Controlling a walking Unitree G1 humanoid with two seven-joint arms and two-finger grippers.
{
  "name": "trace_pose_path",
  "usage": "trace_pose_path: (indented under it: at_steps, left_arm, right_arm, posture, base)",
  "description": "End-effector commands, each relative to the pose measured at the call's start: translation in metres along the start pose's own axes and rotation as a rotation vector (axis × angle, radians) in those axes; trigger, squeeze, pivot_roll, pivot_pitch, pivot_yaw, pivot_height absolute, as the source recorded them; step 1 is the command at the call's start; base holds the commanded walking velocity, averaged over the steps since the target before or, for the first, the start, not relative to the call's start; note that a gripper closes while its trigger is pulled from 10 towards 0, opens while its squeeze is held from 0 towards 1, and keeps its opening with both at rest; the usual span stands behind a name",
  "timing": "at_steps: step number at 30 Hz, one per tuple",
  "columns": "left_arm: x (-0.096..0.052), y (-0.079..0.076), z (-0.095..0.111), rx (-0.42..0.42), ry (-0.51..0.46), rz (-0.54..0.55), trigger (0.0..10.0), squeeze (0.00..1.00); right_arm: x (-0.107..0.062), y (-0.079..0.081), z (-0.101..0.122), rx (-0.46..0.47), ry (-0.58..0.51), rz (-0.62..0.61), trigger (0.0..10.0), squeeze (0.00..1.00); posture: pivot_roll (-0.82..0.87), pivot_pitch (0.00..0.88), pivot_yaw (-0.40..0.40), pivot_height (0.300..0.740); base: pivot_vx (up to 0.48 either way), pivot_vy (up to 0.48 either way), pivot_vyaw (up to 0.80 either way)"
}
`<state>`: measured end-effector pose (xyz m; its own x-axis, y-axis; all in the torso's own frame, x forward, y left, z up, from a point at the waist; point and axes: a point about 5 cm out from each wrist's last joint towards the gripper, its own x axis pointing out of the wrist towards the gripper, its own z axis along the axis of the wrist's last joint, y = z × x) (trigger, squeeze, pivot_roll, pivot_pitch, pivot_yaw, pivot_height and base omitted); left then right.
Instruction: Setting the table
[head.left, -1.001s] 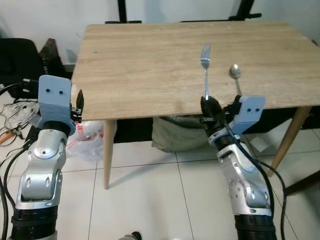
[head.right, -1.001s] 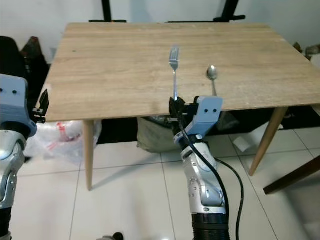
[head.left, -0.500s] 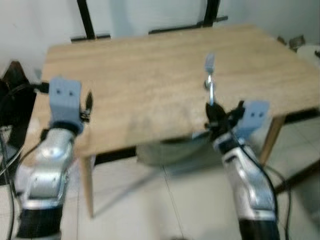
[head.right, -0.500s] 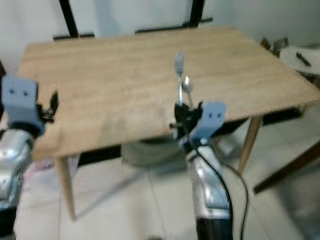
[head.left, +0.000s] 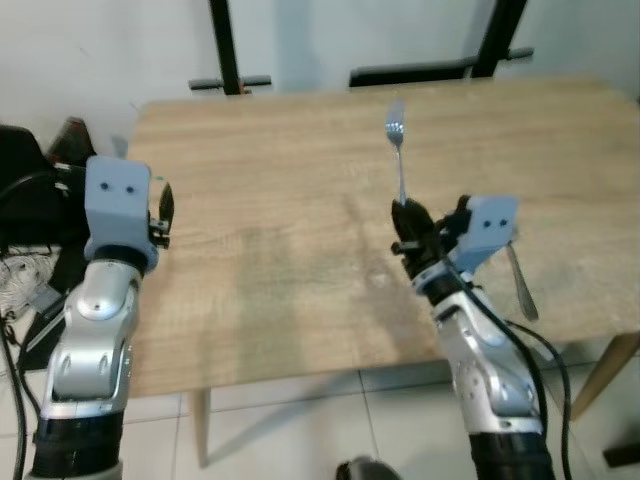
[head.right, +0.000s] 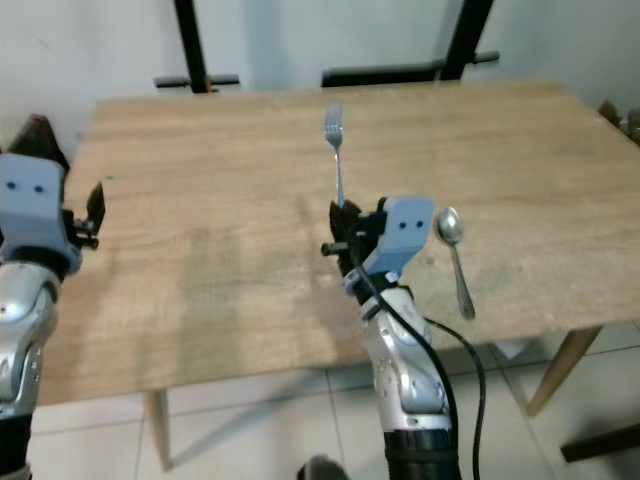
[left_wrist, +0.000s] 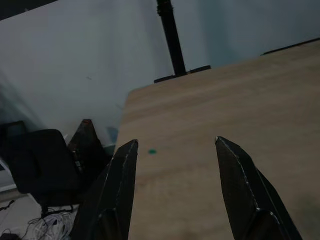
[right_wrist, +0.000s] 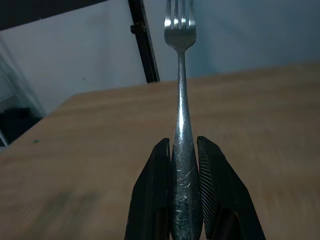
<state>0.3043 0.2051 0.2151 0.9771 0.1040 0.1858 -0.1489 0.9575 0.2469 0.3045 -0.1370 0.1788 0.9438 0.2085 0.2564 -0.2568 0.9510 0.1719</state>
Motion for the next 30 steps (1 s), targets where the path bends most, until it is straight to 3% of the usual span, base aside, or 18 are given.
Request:
trace_pose_path:
  at_steps: [1, 3, 5, 11, 14, 16, 18, 20, 26, 30]
  left_arm:
    - [-0.003, 0.005, -0.005, 0.008, 0.017, -0.009, 10.0, 0.0]
    - [-0.004, 0.002, -0.003, 0.001, 0.008, -0.064, 10.0, 0.0]
    - [-0.009, -0.008, 0.0, -0.048, 0.008, -0.23, 10.0, 0.0]
    - [-0.014, -0.013, 0.007, -0.08, 0.005, -0.377, 10.0, 0.0]
    - [-0.021, -0.016, 0.014, -0.089, 0.011, -0.538, 10.0, 0.0]
    - [-0.021, -0.016, 0.014, -0.089, 0.011, -0.538, 10.0, 0.0]
    - [-0.024, -0.016, 0.013, -0.067, 0.034, -0.626, 10.0, 0.0]
    - [-0.021, -0.017, 0.01, -0.043, 0.054, -0.685, 10.0, 0.0]
    - [-0.007, -0.027, 0.008, -0.013, 0.059, -0.719, 10.0, 0.0]
    - [-0.003, -0.031, 0.017, -0.003, 0.033, -0.732, 10.0, 0.0]
  right_arm:
    - [0.002, 0.008, -0.004, 0.002, 0.014, 0.014, 10.0, 0.0]
    - [0.002, 0.007, -0.007, -0.012, 0.039, 0.007, 10.0, 0.0]
    - [0.001, 0.007, -0.017, -0.032, 0.105, 0.007, 10.0, 0.0]
    - [-0.001, 0.009, -0.028, -0.056, 0.201, 0.032, 10.0, 0.0]
    - [-0.003, 0.011, -0.039, -0.063, 0.29, 0.042, 10.0, 0.0]
    - [-0.003, 0.011, -0.039, -0.063, 0.29, 0.042, 10.0, 0.0]
    - [-0.005, 0.014, -0.045, -0.038, 0.335, 0.049, 10.0, 0.0]
    - [-0.005, 0.018, -0.054, 0.043, 0.396, 0.043, 10.0, 0.0]
    - [0.003, 0.031, -0.078, 0.113, 0.517, 0.022, 10.0, 0.0]
    - [0.016, 0.035, -0.092, 0.145, 0.573, -0.081, 10.0, 0.0]
  posture:
    - [-0.05, 0.003, 0.056, 0.74]
    - [-0.05, 0.003, 0.055, 0.74]
    - [-0.04, 0.005, 0.053, 0.74]
    - [-0.04, 0.007, 0.051, 0.74]
    - [-0.04, 0.009, 0.049, 0.74]
    - [-0.04, 0.009, 0.049, 0.74]
    - [-0.03, 0.011, 0.042, 0.74]
    - [-0.03, 0.017, 0.038, 0.74]
    - [-0.01, 0.037, 0.033, 0.74]
    - [0.01, 0.045, 0.029, 0.74]
  base:
    - [0.0, 0.0, 0.0]
    - [0.0, 0.0, 0.0]
    - [0.0, 0.0, 0.0]
    - [0.0, 0.0, 0.0]
    - [0.0, 0.0, 0.0]
    - [0.0, 0.0, 0.0]
    - [0.0, 0.0, 0.0]
    - [0.0, 0.0, 0.0]
    - [0.0, 0.0, 0.0]
    - [0.0, 0.0, 0.0]
